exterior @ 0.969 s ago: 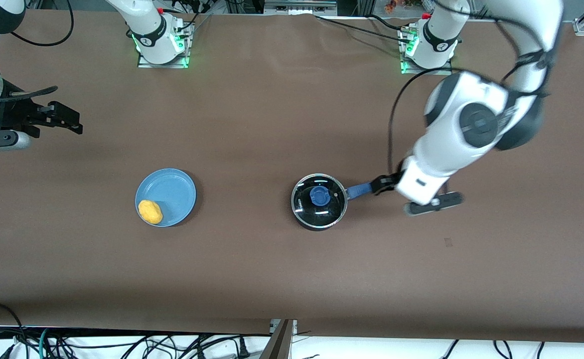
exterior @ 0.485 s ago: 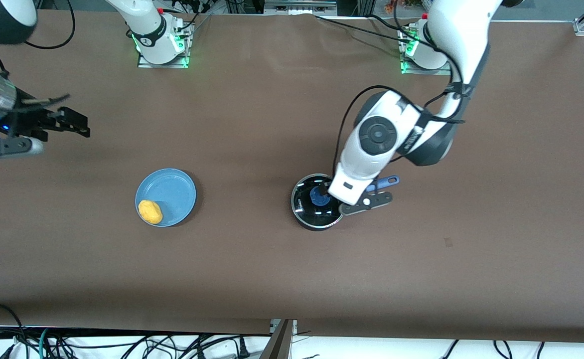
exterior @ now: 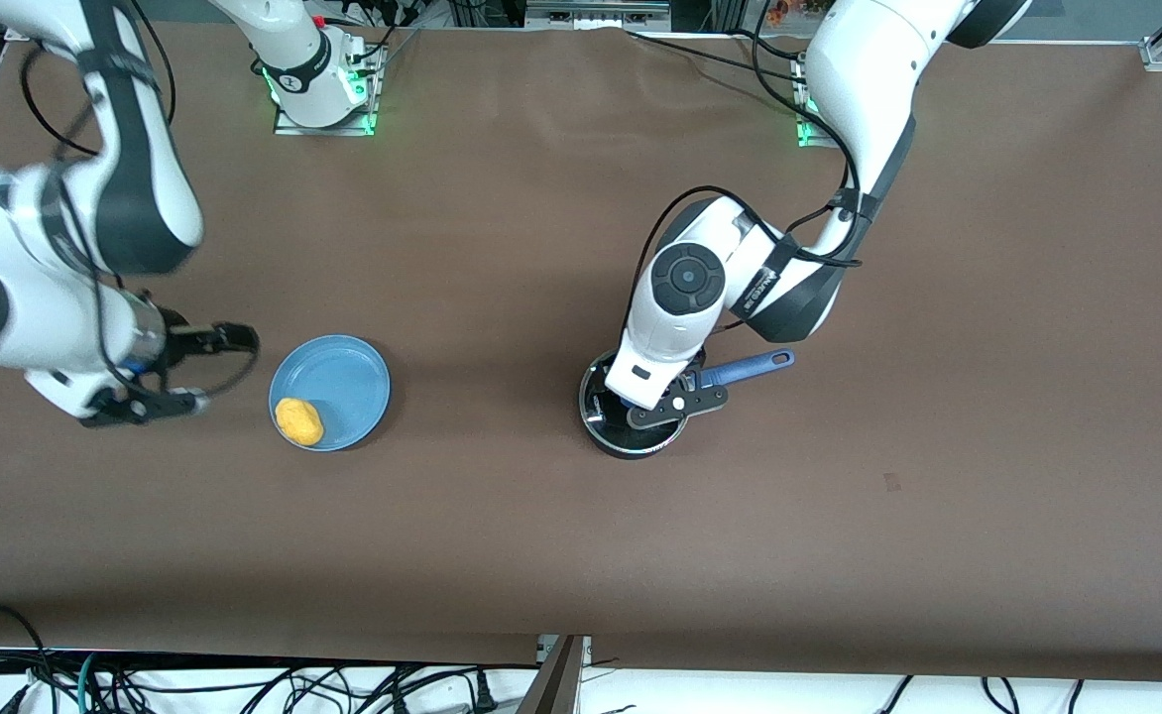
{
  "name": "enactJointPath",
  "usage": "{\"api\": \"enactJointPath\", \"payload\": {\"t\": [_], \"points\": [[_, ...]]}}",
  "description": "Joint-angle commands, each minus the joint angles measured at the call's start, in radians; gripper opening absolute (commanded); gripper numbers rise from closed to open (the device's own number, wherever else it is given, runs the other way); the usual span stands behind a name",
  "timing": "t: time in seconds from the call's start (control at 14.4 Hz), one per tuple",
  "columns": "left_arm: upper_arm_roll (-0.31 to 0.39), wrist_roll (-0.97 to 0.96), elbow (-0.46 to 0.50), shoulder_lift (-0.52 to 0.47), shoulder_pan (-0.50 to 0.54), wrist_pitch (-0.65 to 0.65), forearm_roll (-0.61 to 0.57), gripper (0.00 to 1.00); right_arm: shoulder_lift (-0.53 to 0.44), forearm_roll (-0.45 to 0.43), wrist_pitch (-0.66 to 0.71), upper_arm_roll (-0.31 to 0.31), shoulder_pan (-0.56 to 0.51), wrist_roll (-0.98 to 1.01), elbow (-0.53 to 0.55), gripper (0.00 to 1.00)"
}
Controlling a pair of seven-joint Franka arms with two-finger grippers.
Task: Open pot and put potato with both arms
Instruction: 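Grasp the lid knob with the left gripper while the right gripper grasps the potato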
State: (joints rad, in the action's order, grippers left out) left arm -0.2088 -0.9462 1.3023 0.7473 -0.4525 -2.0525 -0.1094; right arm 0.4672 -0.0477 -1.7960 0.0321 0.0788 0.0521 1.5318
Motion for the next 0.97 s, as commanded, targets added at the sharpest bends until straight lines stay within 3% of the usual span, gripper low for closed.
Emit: {"api": "enactJointPath", "payload": {"t": [0.0, 0.28, 0.55, 0.9], "points": [[0.014, -0.055, -0.055, 0.044, -0.029, -0.014, -0.032, 1.00, 0.123, -0.024, -0.136, -0.001, 0.042, 0.011, -0.024, 1.00], [0.014, -0.103, -0.061, 0.057, -0.041, -0.015, -0.059, 1.00, 0.217, -0.118, -0.238, -0.001, 0.076, 0.084, -0.024, 1.00], [0.022, -0.103, -0.061, 0.055, -0.041, -0.014, -0.059, 0.74, 0.251, -0.118, -0.290, -0.004, 0.070, 0.130, -0.021, 1.00], [0.022, -0.102, -0.060, 0.050, -0.040, -0.009, -0.061, 0.55, 0.264, -0.115, -0.332, -0.008, 0.059, 0.129, 0.014, 1.00]]}}
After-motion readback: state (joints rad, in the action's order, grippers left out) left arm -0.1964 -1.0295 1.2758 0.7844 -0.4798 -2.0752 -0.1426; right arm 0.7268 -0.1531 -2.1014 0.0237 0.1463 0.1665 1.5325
